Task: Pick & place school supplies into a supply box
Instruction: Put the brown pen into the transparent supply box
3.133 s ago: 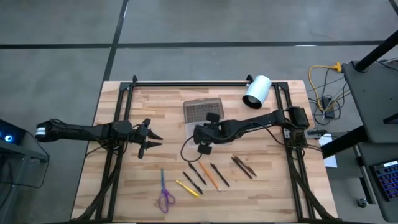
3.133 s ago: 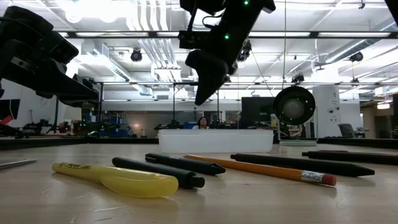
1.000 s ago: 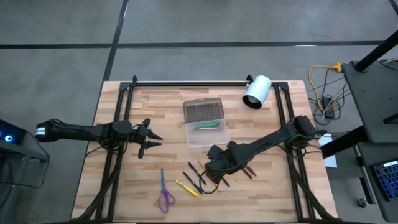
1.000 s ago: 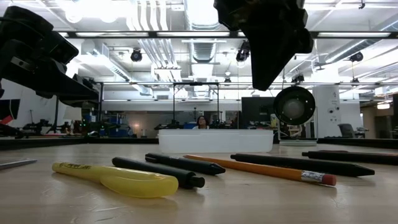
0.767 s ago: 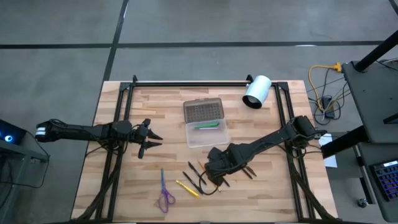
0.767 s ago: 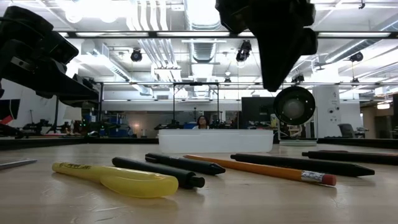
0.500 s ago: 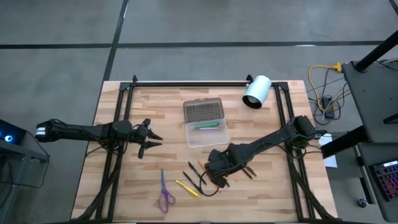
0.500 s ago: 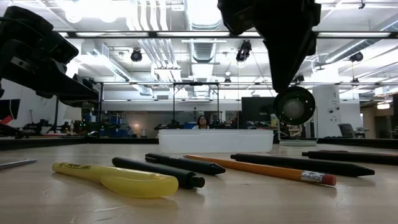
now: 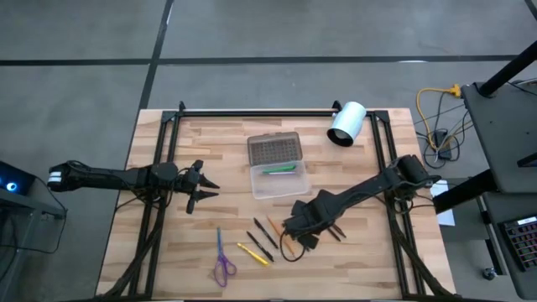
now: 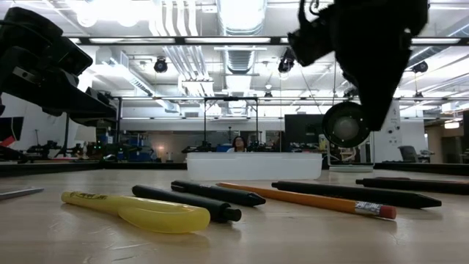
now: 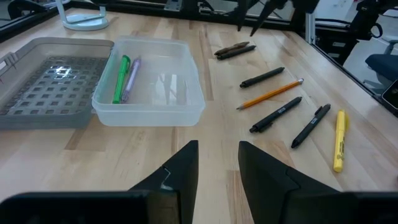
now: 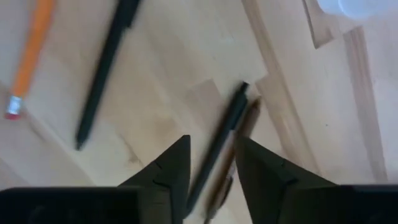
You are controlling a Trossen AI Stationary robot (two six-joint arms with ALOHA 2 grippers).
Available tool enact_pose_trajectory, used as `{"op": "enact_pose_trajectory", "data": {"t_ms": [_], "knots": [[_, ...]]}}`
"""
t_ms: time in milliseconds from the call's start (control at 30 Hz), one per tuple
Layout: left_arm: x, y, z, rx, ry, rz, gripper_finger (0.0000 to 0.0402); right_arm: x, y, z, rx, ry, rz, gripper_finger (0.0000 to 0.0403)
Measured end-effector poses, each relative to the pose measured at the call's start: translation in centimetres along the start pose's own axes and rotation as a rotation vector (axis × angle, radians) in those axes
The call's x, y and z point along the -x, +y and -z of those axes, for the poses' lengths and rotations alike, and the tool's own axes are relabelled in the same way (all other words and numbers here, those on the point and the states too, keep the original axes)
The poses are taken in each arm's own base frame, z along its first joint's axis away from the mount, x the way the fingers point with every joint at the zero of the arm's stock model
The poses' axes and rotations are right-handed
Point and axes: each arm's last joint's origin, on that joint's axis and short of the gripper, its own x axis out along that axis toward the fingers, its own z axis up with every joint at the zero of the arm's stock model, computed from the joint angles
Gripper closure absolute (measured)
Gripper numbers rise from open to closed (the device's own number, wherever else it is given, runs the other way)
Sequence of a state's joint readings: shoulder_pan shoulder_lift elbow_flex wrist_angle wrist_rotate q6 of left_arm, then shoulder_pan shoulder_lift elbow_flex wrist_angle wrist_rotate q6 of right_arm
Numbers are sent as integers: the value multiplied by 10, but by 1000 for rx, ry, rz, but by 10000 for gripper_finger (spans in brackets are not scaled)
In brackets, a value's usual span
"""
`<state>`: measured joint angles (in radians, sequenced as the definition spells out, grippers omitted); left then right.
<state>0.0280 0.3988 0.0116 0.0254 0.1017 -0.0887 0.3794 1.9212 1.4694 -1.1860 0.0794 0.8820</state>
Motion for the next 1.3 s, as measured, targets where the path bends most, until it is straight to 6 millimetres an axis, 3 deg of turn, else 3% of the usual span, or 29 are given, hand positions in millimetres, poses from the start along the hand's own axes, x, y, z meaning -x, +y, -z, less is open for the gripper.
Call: {"op": "enact_pose_trajectory", "data": {"t_ms": [300,633,833,1300], "knots": [[0,0,0,0,0,0,302,-6,-28,31,-115,-93,-4,233],[0,0,0,0,0,0,302,-21,-57,59,-216,-35,-76,232],[0,0,0,0,0,0,302,-23,-52,57,-209,-49,-142,241],[0,0,0,0,0,0,302,-41,-42,51,-164,-29,-104,265]]}}
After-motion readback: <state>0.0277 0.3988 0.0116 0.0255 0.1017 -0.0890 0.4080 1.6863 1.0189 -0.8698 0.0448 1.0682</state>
